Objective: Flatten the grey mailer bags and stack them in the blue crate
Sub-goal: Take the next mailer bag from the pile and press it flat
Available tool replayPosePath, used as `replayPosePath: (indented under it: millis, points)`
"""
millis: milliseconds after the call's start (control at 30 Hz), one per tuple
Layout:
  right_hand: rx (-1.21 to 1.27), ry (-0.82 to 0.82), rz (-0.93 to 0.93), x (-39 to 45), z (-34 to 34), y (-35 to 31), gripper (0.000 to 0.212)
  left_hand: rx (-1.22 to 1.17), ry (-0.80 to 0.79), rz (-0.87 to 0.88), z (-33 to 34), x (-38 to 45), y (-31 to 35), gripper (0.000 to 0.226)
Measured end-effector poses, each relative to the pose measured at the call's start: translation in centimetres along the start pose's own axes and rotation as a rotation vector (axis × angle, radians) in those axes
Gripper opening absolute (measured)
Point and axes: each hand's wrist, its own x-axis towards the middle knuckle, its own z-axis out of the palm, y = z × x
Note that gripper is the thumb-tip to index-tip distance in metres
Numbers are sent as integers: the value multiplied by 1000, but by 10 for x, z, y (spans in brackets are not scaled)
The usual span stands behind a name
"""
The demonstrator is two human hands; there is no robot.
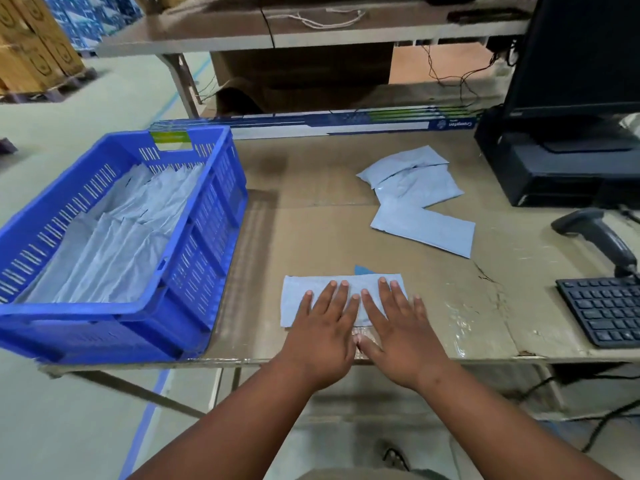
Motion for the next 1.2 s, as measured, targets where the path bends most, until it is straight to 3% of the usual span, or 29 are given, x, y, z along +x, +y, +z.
replayPosePath:
  millis: [233, 400, 467, 567, 667, 767, 867, 967, 1100, 1200]
  points:
    - [70, -80, 14, 7, -3, 3, 89, -51, -5, -42, 16, 4, 0, 71]
    - [94, -139, 14, 9, -13, 4, 77, -51, -93, -62, -3, 9, 5, 80]
    - [139, -83, 17, 15, -25, 7, 65, -103, -63, -81, -16, 18, 5, 81]
    - [225, 148, -56, 29, -38, -5, 57, -192, 66, -66, -17, 39, -6, 62]
    - [405, 64, -161, 43, -32, -29, 61, -221, 77, -4, -4, 45, -16, 61]
    - [268, 67, -202, 42, -12, -26, 64, -146, 106, 17, 10, 29, -27, 64]
    - [95, 43, -127, 32, -2, 4, 72, -118, 150, -10, 18, 16, -47, 69]
    - [45, -22, -7, 28, -2, 36, 81, -90, 72, -137, 18, 1, -69, 84]
    - [52, -74, 83, 22, -16, 51, 74, -86, 20, -280, 13, -19, -90, 91]
    - [80, 24, 117, 23, -28, 42, 68, -131, 62, -340, 3, -16, -84, 85]
